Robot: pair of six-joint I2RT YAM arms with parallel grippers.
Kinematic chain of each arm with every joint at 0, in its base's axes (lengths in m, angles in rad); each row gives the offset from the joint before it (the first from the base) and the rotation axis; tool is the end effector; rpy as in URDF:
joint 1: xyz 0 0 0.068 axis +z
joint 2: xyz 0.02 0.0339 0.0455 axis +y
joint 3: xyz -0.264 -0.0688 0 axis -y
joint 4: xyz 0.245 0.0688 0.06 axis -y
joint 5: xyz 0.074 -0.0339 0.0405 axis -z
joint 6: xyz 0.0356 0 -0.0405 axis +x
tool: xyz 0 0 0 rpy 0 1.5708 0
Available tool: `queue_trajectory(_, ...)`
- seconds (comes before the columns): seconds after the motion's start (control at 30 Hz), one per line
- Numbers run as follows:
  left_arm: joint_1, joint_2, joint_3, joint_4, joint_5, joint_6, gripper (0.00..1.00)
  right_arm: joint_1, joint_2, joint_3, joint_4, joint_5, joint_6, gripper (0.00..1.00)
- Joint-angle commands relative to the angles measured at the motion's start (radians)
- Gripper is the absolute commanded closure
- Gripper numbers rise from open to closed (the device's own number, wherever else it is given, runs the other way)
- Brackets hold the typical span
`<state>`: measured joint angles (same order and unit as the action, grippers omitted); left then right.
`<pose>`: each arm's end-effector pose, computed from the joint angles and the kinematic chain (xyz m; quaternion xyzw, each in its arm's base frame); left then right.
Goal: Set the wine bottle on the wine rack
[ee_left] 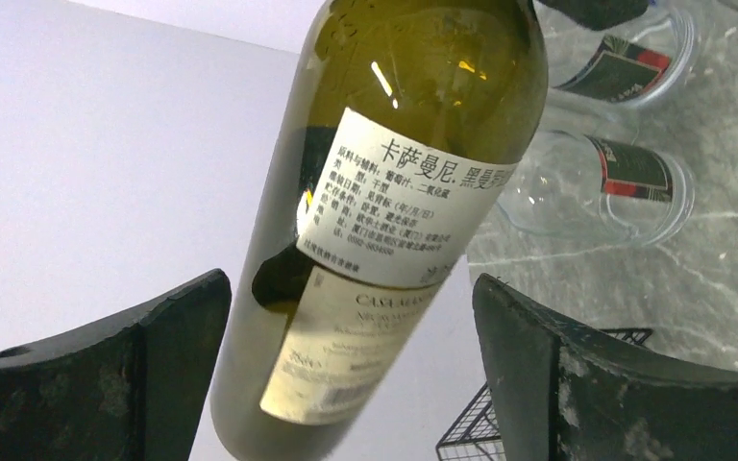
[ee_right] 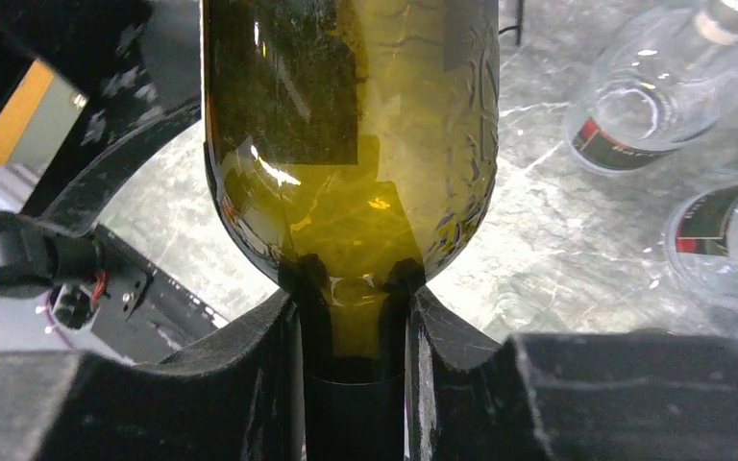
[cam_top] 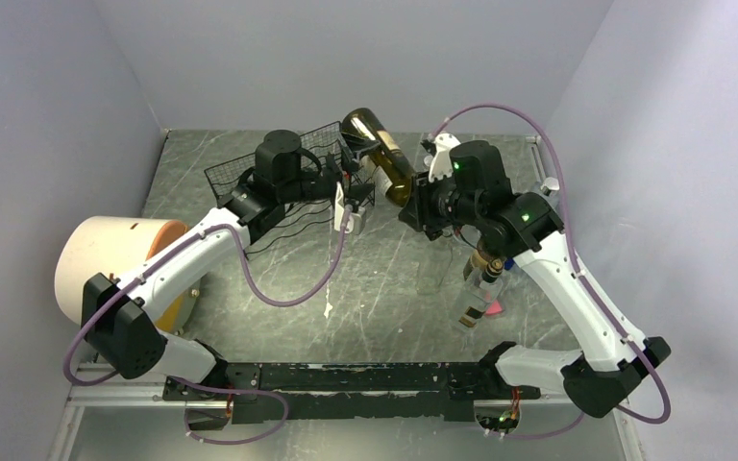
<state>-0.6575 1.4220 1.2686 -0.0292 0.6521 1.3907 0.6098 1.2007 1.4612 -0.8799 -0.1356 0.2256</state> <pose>0.2502 -0.2205 0.3779 0.7285 0.2035 -0.0126 0.6540 0.1897 0.1384 0.4173 -0.1998 0.8647 0.2404 0.3932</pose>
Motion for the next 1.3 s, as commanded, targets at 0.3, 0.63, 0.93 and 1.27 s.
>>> queue_trajectory(0.3, -0.006, -0.177, -0.237, 0.328, -0.206, -0.819, 0.01, -0.005, -0.055, -0.061, 0.237, 0.04, 0.029, 1.0)
queue_trajectory(0.63, 0.0, -0.369, -0.16, -0.221, -0.768, -1.659, 0.01, 0.017, -0.023, -0.127, 0.289, -0.067, 0.051, 1.0)
queue_trajectory(0.93, 0.01, -0.323, 0.061, -0.583, -0.726, -1.678, 0.01, 0.182, 0.014, -0.227, 0.361, 0.012, 0.082, 1.0)
queue_trajectory(1.27, 0.022, -0.36, 0.05, -0.594, -0.913, -1.71, 0.01, 0.334, 0.074, -0.357, 0.375, 0.051, 0.004, 1.0)
